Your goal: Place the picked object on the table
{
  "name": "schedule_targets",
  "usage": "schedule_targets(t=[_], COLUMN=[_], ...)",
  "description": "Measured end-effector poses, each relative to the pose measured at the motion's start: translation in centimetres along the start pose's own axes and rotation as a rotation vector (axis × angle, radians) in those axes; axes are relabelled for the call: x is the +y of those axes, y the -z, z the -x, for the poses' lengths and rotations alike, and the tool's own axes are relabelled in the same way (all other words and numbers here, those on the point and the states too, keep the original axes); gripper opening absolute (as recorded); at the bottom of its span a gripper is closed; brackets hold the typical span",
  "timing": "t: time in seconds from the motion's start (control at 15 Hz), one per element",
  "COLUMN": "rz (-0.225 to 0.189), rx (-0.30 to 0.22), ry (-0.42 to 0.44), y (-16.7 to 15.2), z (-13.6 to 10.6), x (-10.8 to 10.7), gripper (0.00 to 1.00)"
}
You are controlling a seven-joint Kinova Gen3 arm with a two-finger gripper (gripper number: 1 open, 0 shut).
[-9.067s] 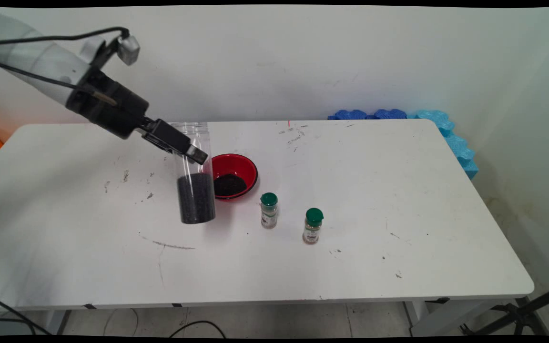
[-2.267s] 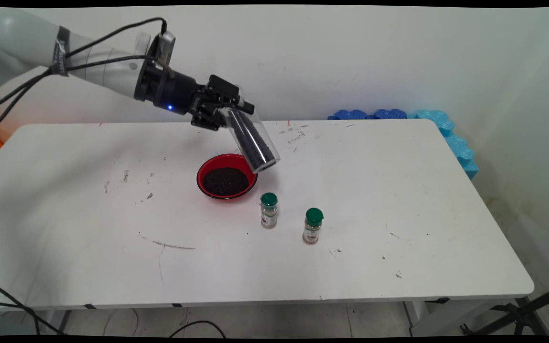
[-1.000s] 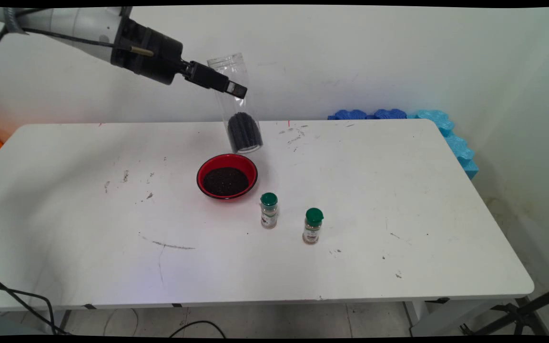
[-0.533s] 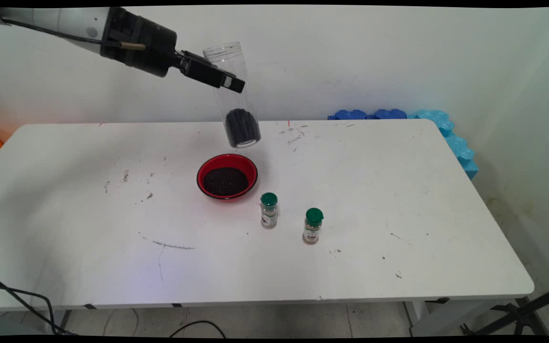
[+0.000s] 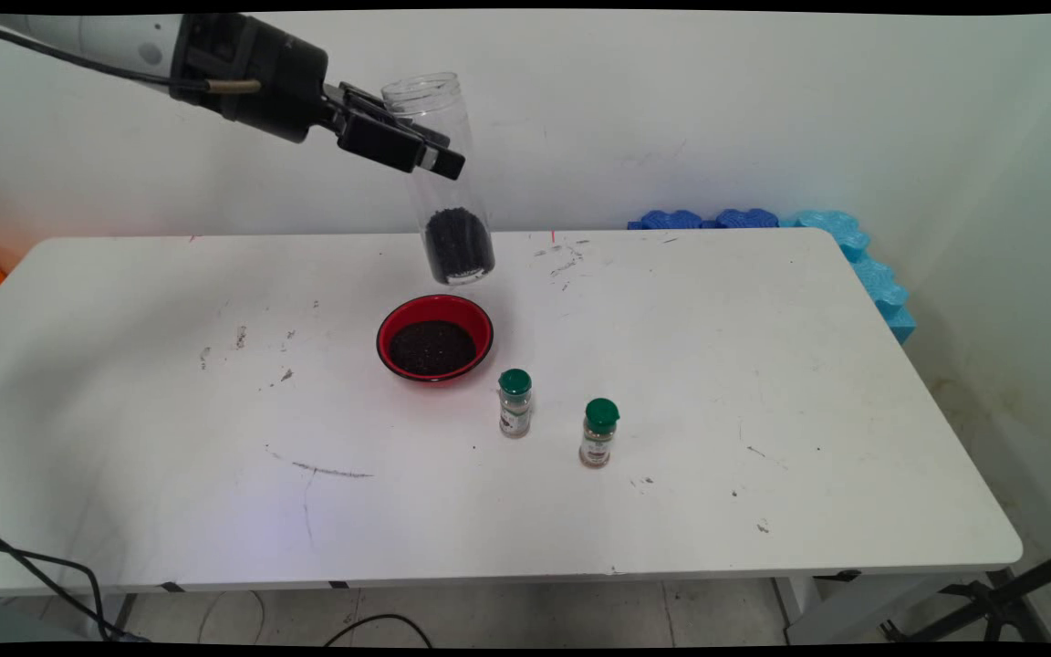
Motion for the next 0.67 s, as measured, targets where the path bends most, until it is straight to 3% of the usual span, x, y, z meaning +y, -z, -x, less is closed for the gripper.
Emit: schedule_targets(t=[0.67], rz=[0.007], rx=[-0.018], ry=[-0.062], y=[0.9], z=[0.1], x=[2.1], gripper=[0.0])
